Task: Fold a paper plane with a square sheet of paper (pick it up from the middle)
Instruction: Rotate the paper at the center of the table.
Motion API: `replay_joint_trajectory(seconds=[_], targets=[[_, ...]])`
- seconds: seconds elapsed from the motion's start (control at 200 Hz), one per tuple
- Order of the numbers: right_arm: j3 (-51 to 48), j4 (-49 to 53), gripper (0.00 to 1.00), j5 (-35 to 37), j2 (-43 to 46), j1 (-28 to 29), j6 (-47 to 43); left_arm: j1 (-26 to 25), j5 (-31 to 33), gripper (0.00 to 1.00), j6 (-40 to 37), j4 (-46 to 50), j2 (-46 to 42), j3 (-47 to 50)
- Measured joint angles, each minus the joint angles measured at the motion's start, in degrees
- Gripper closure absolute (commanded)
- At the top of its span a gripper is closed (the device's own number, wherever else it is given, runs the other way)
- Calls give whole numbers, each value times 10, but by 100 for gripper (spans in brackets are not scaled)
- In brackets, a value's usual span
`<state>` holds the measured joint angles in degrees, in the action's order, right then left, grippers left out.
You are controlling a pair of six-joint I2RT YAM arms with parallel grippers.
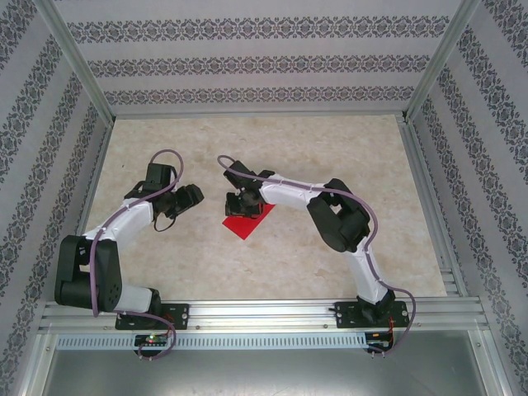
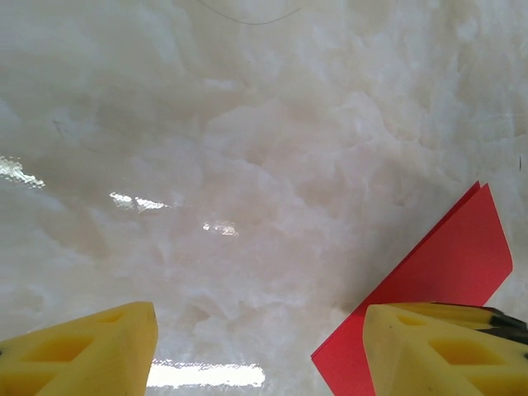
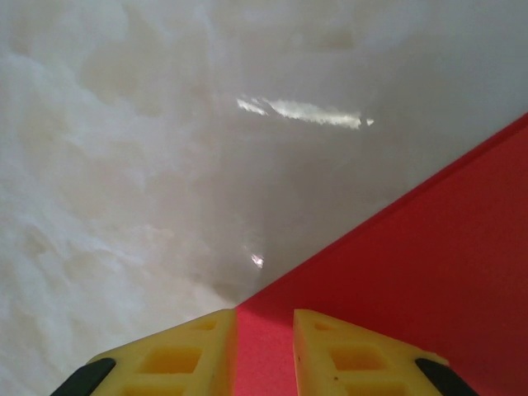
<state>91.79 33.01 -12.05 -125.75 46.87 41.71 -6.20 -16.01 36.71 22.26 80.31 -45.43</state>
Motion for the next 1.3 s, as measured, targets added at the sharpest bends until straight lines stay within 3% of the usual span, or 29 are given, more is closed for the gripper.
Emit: replay_joint_trajectory(seconds=[0.2,0.455,0.794,1.114,1.299], targets=[[1,30,73,-8,3,10,-57,1,-17,24,-1,0,0,-1],[-127,71,68,-14,99,-2,-172,1,-79,23,-14,-5,1,-3],[-183,-31,64,57,198,-30,-30,-55,-120,23,-6,-16,47,-3],[-168,-53,69,79,139,-73,13,-160,-122,25,42,-42,47,17],[-138,-70,70,75,97,-103,16,-192,-122,28,61,-47,55,24]])
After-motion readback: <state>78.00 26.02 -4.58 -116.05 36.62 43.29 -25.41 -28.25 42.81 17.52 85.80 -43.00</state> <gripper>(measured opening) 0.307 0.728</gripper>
